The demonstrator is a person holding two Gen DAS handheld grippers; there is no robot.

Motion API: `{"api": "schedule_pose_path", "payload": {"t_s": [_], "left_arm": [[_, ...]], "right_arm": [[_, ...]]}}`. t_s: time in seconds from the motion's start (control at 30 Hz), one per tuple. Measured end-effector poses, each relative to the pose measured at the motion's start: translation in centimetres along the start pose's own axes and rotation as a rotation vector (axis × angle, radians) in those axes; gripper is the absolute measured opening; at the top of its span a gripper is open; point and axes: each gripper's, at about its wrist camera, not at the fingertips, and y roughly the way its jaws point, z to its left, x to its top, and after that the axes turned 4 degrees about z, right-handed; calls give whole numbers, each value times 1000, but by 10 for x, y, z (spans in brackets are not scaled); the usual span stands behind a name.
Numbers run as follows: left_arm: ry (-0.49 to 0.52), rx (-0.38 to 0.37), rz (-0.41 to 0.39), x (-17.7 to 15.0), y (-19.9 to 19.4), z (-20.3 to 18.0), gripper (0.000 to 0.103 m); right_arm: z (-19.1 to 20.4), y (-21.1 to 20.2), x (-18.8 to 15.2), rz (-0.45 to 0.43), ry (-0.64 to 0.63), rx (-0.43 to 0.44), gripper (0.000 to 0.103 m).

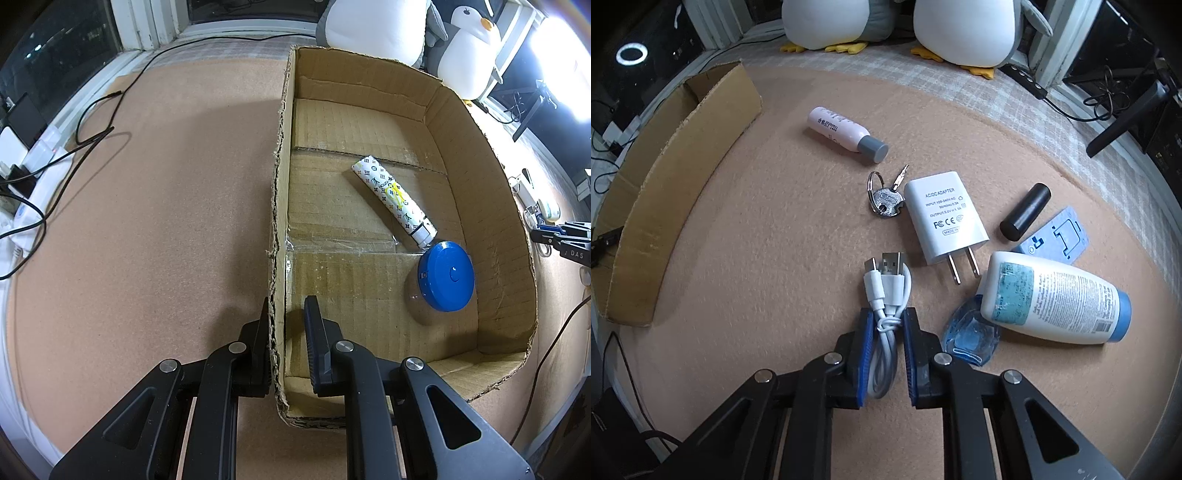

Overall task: Organize rigid objects
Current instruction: 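Move the right gripper back and grasp the white USB cable, then carry the USB cable into the box and open the right gripper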

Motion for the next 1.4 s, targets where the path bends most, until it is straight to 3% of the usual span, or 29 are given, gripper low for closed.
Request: {"api": "schedule_pose_path", "payload": {"t_s": [0.27,0.47,0.83,1.17,1.4], "left_arm": [[3,2,0,1,0,-1,13],[3,1,0,1,0,-1,13],[-2,-1,-2,1,-1,-1,13],[-3,-2,-3,1,-1,-1,13],[-2,-2,-3,1,-1,0,13]], "right_arm": [[18,-27,-1,-77,16,44,14],[62,-56,18,-153,-41,89,14],[149,-78,47,-203,-187,118,14],[219,-66,55,-196,-332,127,14],[235,-55,52,-192,-350,141,14]]}}
